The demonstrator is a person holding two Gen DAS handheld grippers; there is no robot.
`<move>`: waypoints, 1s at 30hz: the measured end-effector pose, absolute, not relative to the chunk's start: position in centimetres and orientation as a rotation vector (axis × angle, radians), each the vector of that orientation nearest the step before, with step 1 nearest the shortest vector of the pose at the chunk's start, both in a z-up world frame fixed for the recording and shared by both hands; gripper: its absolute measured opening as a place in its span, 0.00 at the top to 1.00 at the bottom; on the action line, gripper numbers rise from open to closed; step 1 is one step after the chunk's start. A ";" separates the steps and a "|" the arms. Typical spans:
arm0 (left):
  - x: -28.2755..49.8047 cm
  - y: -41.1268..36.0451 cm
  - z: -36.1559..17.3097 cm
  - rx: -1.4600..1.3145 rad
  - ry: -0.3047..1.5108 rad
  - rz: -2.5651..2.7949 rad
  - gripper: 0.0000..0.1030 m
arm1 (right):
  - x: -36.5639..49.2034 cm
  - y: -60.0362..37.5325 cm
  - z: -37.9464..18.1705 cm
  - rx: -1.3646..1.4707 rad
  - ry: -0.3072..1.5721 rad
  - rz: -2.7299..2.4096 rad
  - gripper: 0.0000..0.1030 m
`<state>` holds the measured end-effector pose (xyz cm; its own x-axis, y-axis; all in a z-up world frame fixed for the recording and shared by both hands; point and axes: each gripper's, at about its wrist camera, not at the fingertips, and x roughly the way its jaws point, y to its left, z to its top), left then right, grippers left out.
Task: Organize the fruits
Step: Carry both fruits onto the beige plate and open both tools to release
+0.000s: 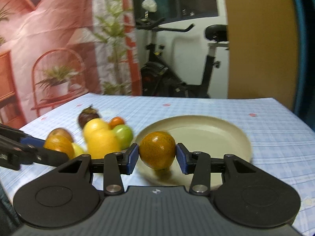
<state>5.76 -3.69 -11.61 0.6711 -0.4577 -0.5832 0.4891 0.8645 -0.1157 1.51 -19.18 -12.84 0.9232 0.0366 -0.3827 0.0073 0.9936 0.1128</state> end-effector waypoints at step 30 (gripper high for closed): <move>16.2 -12.2 -13.4 0.127 0.779 -0.539 0.56 | 2.3 -23.0 -13.7 0.249 0.430 -0.092 0.57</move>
